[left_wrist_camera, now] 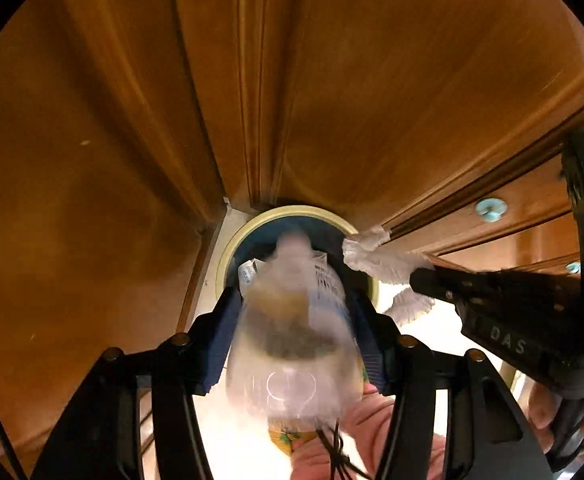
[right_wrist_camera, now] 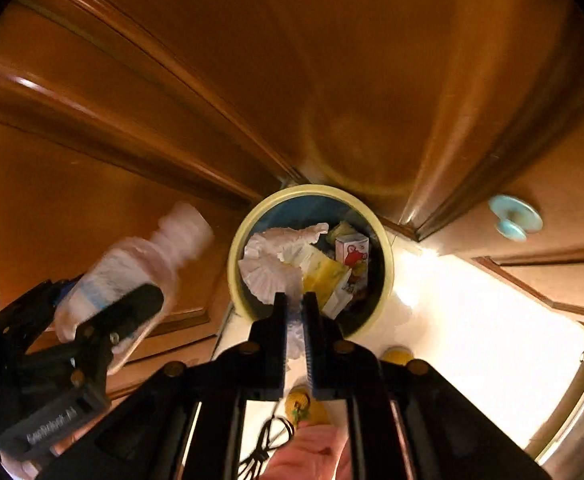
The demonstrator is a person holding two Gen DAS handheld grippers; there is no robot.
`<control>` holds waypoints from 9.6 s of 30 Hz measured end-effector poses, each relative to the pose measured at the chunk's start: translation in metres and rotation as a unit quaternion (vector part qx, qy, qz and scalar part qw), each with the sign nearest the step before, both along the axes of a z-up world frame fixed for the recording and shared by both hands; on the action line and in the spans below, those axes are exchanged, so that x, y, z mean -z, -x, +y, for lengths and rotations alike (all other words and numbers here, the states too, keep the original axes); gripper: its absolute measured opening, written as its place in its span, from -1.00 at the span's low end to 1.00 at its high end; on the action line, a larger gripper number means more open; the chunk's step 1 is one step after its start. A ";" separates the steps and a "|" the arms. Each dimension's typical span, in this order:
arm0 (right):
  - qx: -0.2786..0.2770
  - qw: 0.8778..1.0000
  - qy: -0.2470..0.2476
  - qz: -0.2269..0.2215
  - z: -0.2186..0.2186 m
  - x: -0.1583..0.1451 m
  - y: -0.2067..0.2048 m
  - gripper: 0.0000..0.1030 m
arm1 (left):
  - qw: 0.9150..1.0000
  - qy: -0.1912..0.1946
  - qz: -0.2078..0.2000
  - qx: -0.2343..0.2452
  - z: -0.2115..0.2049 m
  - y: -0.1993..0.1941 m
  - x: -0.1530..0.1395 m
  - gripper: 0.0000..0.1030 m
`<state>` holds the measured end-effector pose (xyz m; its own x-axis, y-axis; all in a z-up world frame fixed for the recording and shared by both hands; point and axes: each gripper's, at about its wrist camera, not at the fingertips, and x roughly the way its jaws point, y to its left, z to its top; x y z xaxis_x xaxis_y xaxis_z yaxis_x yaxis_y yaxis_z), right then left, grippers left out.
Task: Collect trash
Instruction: 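Lower the water bottle and plastic wrap into the black bin and open both tools, then raise both tools back up toward the counter, then grasp the white medicine box with the left tool while the right tool grasps the plastic bag, then lower the medicine box and plastic bag into the black bin and open both tools, then raise both tools back up toward the counter, then grasp the white paper cup with the right tool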
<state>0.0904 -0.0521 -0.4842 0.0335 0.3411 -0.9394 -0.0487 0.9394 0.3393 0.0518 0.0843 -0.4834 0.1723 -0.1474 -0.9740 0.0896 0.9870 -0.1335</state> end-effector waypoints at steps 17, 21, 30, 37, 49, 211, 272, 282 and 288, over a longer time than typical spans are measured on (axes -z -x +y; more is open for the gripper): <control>-0.023 1.000 0.000 0.006 0.007 -0.023 -0.008 -0.41 | 0.999 -0.030 -0.023 -0.014 0.012 -0.002 -0.031 0.40; -0.023 1.000 0.000 0.002 0.012 -0.040 -0.003 -0.41 | 0.999 -0.028 -0.031 -0.022 0.015 0.005 -0.051 0.40; -0.026 0.999 -0.004 -0.026 0.008 -0.125 0.017 -0.41 | 0.998 -0.009 -0.061 -0.026 0.019 0.020 -0.142 0.40; -0.007 0.997 -0.013 -0.071 -0.005 -0.230 0.032 -0.41 | 0.994 0.017 -0.107 -0.013 0.016 0.029 -0.246 0.43; 0.059 0.976 -0.026 -0.207 -0.041 -0.412 0.046 -0.41 | 0.964 0.024 -0.262 0.050 -0.016 0.032 -0.427 0.59; 0.053 0.994 -0.052 0.080 -0.021 -0.027 0.014 -0.22 | 0.997 -0.046 0.027 -0.046 0.003 -0.007 -0.023 0.32; 0.184 0.944 -0.014 -0.272 -0.172 -0.540 -0.296 0.67 | 0.934 -0.115 -0.329 0.085 -0.142 -0.273 -0.510 0.98; 0.141 0.961 0.016 -0.237 -0.173 -0.416 -0.447 0.68 | 0.957 -0.146 -0.246 0.048 -0.175 -0.395 -0.418 0.98; 0.112 0.957 0.084 -0.254 -0.143 -0.357 -0.496 0.68 | 0.968 -0.154 -0.199 0.023 -0.168 -0.438 -0.370 0.98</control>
<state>0.5863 -0.1951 -0.1272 0.5551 0.1171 -0.8235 0.0417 0.9849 0.1681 0.4898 -0.0835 -0.1138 0.5422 0.1227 -0.8312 0.1179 0.9684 0.2198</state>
